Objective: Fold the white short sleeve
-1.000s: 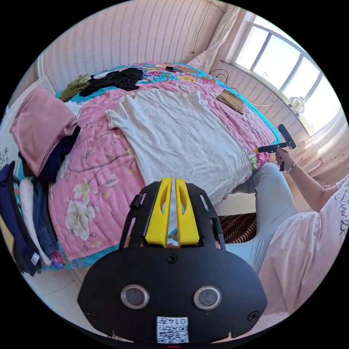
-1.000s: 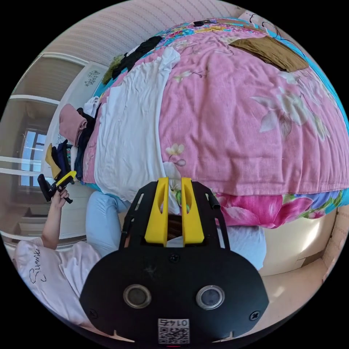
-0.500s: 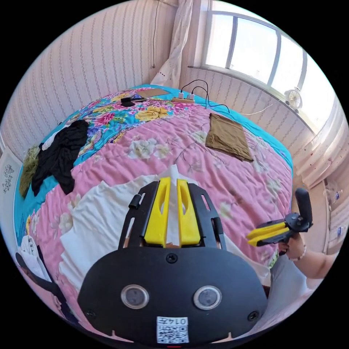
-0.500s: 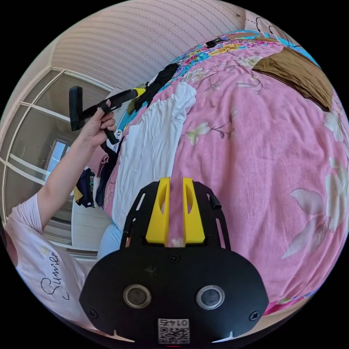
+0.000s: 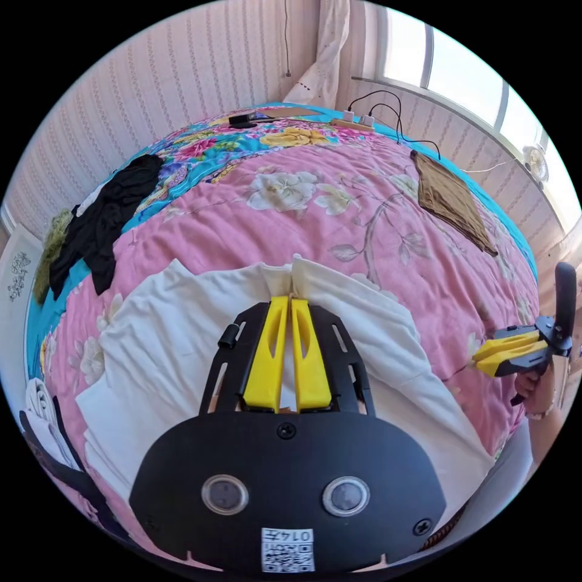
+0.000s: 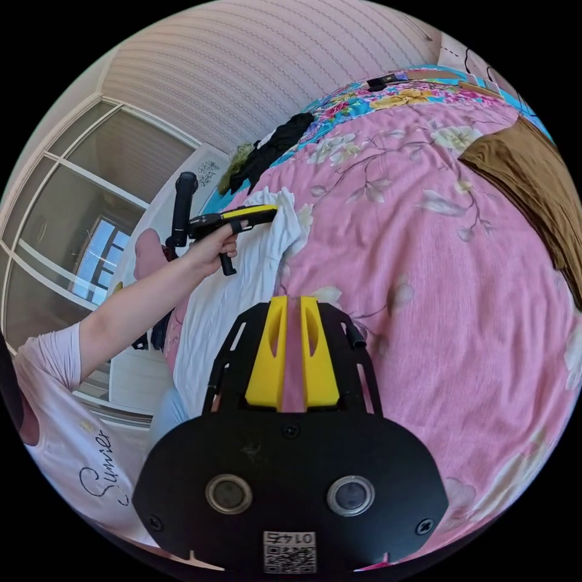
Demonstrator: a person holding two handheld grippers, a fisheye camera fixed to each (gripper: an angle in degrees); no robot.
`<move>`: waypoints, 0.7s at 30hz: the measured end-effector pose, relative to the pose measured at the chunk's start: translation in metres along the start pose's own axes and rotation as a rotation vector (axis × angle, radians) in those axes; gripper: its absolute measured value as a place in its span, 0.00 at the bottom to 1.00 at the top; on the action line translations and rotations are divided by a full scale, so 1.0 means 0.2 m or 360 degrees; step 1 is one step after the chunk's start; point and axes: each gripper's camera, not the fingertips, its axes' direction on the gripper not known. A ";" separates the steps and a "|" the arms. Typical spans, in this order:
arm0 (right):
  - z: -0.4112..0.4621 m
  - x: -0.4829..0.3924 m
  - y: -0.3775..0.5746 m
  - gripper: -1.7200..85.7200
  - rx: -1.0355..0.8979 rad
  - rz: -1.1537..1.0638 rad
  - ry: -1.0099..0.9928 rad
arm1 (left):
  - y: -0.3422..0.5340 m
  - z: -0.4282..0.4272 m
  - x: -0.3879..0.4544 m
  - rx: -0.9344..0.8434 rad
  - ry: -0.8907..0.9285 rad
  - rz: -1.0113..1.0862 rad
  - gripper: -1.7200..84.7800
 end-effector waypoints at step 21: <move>-0.14 0.12 -0.23 0.03 0.0368 0.0180 -0.0128 | -0.36 -0.04 0.23 0.0270 0.0135 0.0262 0.01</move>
